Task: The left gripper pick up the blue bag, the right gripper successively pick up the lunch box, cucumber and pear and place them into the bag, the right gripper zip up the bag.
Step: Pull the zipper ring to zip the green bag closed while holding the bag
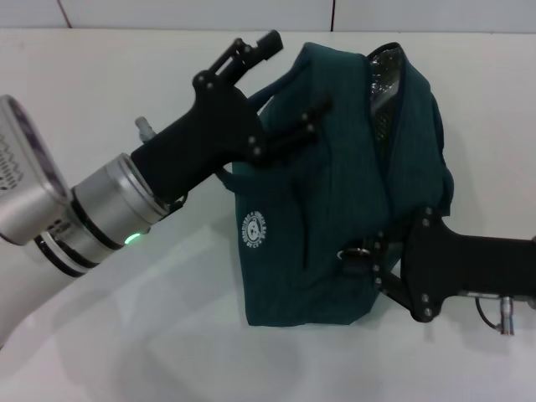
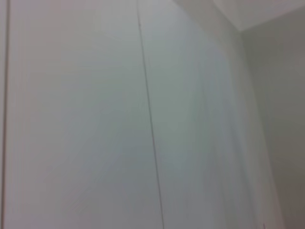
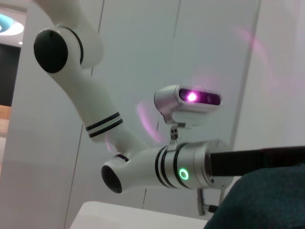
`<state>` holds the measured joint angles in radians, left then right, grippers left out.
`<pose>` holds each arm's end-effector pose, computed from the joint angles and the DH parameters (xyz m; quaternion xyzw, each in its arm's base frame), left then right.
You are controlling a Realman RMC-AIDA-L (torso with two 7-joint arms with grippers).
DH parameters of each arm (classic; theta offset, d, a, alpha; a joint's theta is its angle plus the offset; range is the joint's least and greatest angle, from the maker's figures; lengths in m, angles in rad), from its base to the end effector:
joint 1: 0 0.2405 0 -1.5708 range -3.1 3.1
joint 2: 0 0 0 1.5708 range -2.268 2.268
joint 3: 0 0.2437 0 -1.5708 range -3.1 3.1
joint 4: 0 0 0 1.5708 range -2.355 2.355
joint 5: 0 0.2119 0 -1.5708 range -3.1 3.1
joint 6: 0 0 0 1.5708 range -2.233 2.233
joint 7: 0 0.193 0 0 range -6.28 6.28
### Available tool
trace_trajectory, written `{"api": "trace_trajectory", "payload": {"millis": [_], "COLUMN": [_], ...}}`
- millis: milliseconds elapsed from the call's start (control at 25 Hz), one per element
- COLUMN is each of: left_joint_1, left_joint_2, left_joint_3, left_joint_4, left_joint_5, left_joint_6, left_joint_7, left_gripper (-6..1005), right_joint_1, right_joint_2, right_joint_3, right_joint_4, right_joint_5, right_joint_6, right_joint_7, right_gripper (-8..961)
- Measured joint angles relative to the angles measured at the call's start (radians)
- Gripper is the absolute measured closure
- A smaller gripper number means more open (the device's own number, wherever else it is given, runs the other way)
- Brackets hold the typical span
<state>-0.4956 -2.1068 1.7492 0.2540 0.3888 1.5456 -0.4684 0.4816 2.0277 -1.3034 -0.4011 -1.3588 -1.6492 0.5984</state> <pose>-0.1584 0.3251 -0.0648 -0.8218 -0.0263 -0.4881 0.2928 0.1922 0.2807 -0.0757 -0.9268 -0.0979 0.3481 0.1014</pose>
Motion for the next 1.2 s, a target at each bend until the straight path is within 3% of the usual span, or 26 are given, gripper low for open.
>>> {"api": "trace_trajectory", "payload": {"millis": [160,400,800,1200], "left_joint_1": [0.024,0.114,0.259,0.28], "left_joint_2": [0.002,0.011,0.011,0.011], "left_joint_3": [0.0,-0.012,-0.01,0.046], "left_joint_4": [0.003,-0.004,-0.04,-0.113], "left_joint_5": [-0.036,-0.107,-0.148,-0.083], "left_joint_6": [0.053,0.163,0.186,0.186], "left_joint_7": [-0.01,-0.049,-0.057,-0.053], "left_gripper": [104,105,107,108], "right_joint_1": [0.028,0.091,0.181,0.228], "right_joint_2": [-0.001,-0.001,0.0,0.0], "right_joint_3": [-0.008,-0.04,-0.062,-0.252], "right_joint_4": [-0.008,-0.012,-0.068,-0.076], "right_joint_5": [-0.003,-0.002,0.046,0.17], "right_joint_6": [0.022,0.055,0.098,0.244], "right_joint_7": [-0.001,0.0,0.052,0.059], "right_gripper": [921,921,922,923]}}
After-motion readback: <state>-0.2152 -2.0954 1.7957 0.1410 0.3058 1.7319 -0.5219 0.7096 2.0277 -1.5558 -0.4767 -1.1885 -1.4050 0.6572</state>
